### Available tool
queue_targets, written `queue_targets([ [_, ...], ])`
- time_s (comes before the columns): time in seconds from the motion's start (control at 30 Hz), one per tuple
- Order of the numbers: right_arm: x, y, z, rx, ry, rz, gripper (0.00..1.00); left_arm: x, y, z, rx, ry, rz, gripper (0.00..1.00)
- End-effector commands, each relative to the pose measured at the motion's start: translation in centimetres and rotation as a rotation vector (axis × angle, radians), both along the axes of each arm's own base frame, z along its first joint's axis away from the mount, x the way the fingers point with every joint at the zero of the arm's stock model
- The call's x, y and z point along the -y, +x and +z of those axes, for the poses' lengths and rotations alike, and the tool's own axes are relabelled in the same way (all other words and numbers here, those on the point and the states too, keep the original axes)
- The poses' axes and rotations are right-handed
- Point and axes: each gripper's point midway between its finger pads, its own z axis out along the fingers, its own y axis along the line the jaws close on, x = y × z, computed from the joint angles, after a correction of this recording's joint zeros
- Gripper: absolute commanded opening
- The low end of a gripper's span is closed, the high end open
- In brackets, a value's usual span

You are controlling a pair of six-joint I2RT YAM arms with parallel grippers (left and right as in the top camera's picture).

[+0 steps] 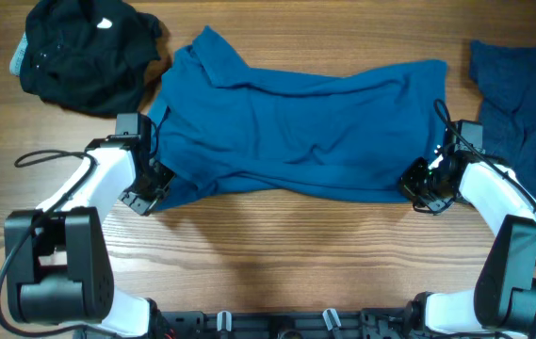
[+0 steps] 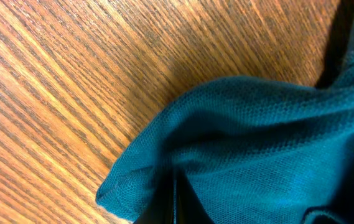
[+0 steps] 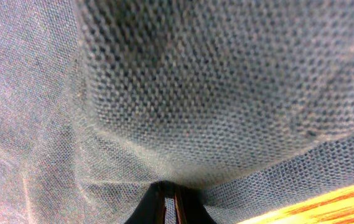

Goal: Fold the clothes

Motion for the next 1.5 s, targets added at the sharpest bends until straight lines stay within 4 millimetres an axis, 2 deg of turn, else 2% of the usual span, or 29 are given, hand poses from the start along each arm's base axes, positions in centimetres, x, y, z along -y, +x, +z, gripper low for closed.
queue_targets([
  [0.0,1.9,-3.2,-2.6,-0.127,-0.113,-0.010,0.04,0.7,-2.5,-3.0,-0.127,-0.045,0.023,0.04],
  [0.2,1.6,-3.5,-2.6,-0.140,-0.095,-0.010,0.04,3.1,-4.3,-2.6,-0.208,-0.183,0.025,0.04],
  [0.3,0.6,-3.5,-2.5,-0.133,-0.036,-0.006,0.04,4.1,-5.5,-2.2,-0.251,-0.243,0.013,0.04],
  [0.6,0.0,-4.2,-2.4,-0.164,-0.005,-0.007,0.04,4.6,-9.6,-4.0,-0.324,-0.269,0.027,0.04],
  [0.73,0.9,-5.0,-2.5,-0.210,-0.048,-0.086,0.04,4.6,-10.1,-4.1,-0.337,-0.268,0.030,0.04],
  [0.9,3.0,-5.8,-2.5,-0.240,-0.099,-0.167,0.04,3.3,-9.8,-3.8,-0.317,-0.259,0.076,0.04],
  [1.1,5.0,-6.3,-2.4,-0.241,-0.096,-0.227,0.04,0.3,-9.9,-2.7,-0.290,-0.257,0.187,0.04],
  [1.27,5.6,-5.4,-1.9,-0.218,-0.100,-0.239,0.04,-1.8,-10.3,-1.2,-0.257,-0.262,0.256,0.04],
  [1.47,5.8,-4.2,-1.2,-0.183,-0.096,-0.192,0.04,-3.3,-10.3,0.6,-0.192,-0.231,0.307,0.04],
])
